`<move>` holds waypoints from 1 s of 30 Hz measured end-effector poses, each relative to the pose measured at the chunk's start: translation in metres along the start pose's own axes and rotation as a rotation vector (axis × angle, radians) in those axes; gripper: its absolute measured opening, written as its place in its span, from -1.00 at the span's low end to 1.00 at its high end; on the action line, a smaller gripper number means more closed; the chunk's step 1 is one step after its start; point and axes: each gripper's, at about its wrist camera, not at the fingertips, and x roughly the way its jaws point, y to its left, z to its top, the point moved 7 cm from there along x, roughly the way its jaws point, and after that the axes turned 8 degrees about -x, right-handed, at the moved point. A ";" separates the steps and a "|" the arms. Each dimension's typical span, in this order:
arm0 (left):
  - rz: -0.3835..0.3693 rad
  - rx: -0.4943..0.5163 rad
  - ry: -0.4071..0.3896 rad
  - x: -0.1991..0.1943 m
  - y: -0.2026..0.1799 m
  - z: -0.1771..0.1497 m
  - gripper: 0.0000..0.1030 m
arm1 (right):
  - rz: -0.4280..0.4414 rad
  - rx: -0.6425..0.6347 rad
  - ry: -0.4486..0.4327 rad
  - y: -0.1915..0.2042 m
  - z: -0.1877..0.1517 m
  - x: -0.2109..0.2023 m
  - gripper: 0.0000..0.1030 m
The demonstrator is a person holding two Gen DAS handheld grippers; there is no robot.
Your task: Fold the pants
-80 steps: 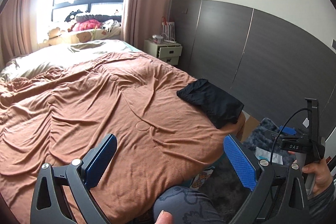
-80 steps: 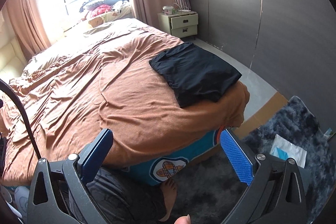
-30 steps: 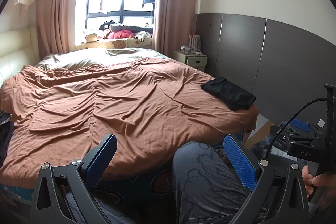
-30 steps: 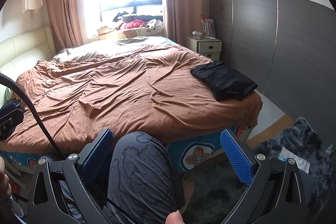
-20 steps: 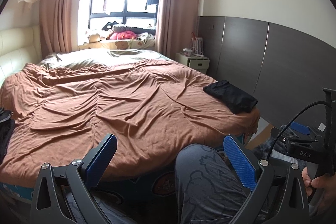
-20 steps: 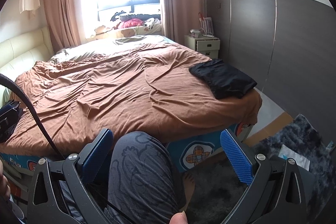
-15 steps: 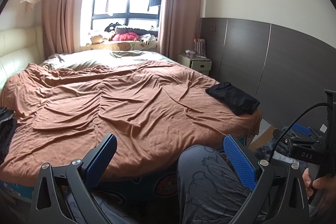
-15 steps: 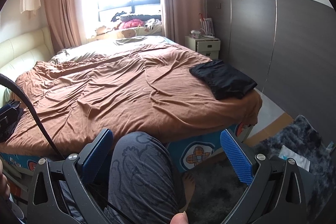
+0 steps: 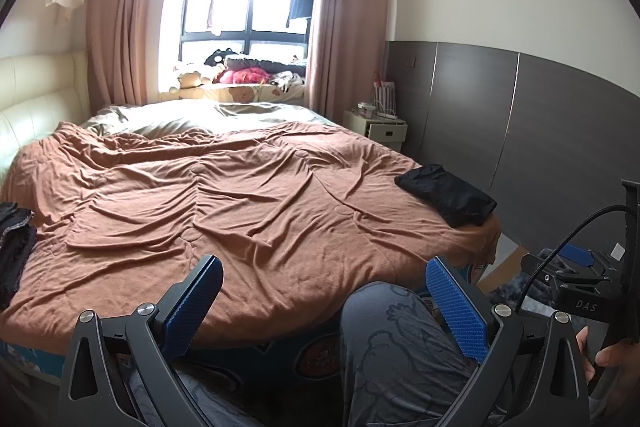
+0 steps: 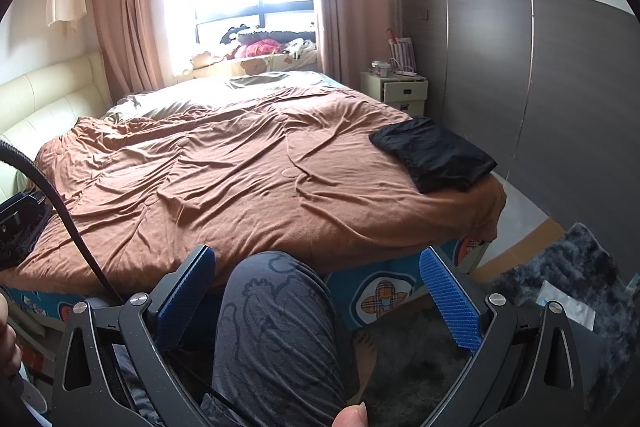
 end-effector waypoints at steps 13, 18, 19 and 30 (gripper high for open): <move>0.002 -0.005 -0.018 -0.008 -0.001 0.001 0.99 | -0.009 -0.004 0.002 -0.002 -0.001 0.001 0.99; -0.002 -0.001 -0.014 -0.009 -0.004 0.000 0.99 | -0.015 -0.009 -0.004 -0.003 0.001 -0.001 0.99; -0.001 0.001 -0.014 -0.009 -0.005 0.000 0.99 | -0.015 -0.009 -0.004 -0.003 0.001 -0.001 0.99; -0.010 0.022 0.003 -0.007 -0.011 -0.005 0.99 | -0.033 -0.008 -0.011 -0.012 0.000 -0.001 0.99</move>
